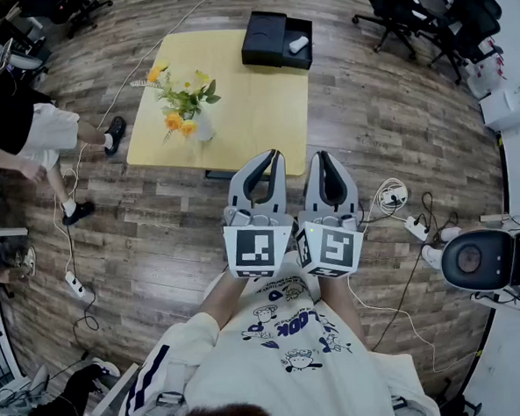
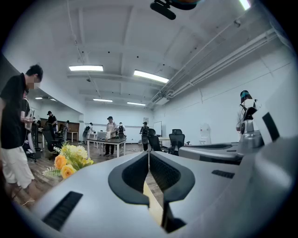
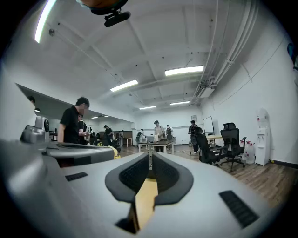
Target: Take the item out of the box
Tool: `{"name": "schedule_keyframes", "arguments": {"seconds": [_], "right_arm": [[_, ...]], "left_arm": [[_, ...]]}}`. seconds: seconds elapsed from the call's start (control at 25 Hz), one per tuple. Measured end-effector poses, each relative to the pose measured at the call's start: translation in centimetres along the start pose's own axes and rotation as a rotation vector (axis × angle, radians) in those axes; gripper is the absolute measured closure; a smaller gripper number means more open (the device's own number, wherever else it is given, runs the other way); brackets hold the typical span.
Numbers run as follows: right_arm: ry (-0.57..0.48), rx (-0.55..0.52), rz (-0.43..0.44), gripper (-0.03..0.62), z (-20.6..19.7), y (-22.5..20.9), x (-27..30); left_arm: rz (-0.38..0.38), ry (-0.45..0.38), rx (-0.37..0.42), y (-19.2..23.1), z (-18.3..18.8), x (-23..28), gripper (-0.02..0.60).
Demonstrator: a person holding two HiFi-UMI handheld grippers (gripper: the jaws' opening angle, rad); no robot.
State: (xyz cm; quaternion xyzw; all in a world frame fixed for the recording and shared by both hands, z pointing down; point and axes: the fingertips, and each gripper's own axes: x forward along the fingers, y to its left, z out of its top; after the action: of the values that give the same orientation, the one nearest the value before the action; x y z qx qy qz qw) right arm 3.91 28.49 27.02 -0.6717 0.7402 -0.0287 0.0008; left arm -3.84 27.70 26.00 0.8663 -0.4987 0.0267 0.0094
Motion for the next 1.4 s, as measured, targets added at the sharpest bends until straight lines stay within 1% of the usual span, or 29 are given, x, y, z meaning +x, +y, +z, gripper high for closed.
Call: {"name": "schedule_keyframes", "arguments": {"seconds": [0.52,0.76,1.0,1.16,1.4], "right_arm": [[-0.002,0.003,-0.009,0.553,0.2,-0.4,0.4],[-0.018,0.011,-0.053,0.553,0.1,-0.9,0.4],[-0.005,0.04,-0.082,0.553,-0.5,-1.6,0.4],[0.007,0.046,-0.09,0.553,-0.7,-2.1,1.0],[0.016,0.044,-0.079,0.553,-0.6,-2.8,3.1]], "left_arm": [[-0.006,-0.005,-0.001,0.1,0.3,0.5,0.56],[-0.017,-0.001,0.001,0.3,-0.1,0.7,0.56],[-0.025,0.011,-0.006,0.4,-0.5,1.0,0.56],[-0.027,0.02,-0.009,0.6,-0.8,1.7,0.56],[-0.02,0.034,-0.02,1.3,-0.9,3.6,0.56]]}}
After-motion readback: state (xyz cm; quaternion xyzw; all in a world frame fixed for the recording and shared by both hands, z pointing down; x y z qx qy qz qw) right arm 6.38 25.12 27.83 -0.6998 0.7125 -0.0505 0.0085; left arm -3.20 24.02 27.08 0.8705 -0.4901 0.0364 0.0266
